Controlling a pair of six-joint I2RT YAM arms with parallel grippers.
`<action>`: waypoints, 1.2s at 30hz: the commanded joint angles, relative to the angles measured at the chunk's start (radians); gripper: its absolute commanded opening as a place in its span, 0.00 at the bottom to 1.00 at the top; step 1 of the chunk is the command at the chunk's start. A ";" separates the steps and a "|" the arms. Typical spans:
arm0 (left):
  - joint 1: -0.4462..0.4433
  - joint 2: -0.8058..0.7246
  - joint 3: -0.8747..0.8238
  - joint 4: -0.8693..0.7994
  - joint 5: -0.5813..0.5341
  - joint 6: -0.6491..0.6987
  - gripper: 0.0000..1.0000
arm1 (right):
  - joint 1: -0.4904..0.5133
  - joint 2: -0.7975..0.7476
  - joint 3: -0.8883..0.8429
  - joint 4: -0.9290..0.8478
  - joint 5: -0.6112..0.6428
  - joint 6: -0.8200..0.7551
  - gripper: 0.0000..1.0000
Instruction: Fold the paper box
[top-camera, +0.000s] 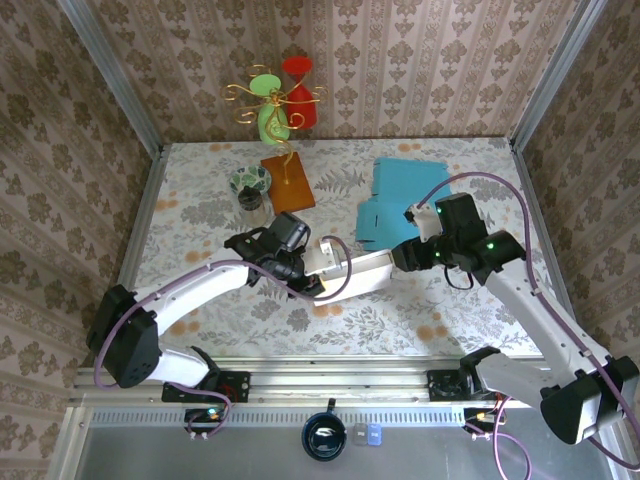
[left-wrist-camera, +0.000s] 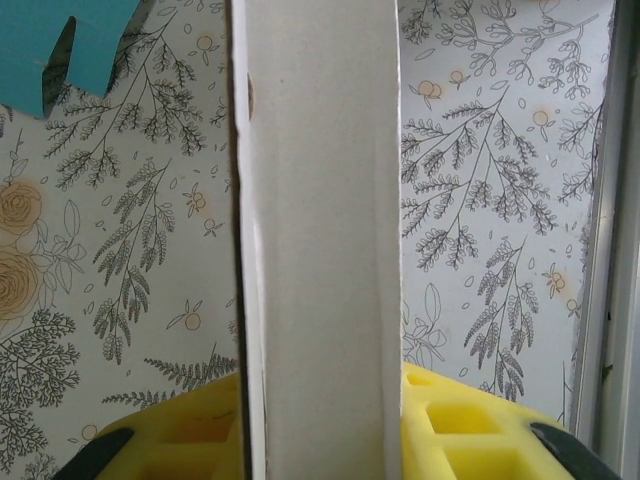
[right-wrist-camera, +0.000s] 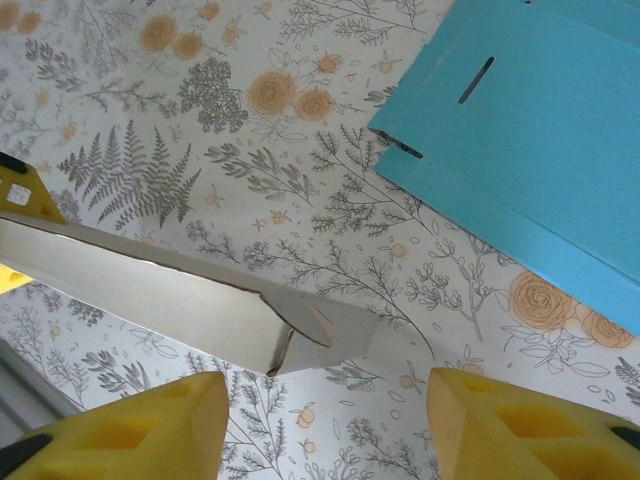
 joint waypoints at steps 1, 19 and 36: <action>0.015 -0.032 -0.003 -0.042 0.040 0.052 0.28 | -0.002 0.031 0.011 -0.018 0.024 -0.071 0.59; 0.046 0.000 0.038 -0.146 0.057 0.140 0.31 | 0.033 0.171 0.107 -0.047 -0.125 -0.104 0.52; 0.041 0.086 0.101 -0.229 -0.023 0.154 0.32 | 0.033 0.186 0.073 -0.101 -0.144 -0.049 0.51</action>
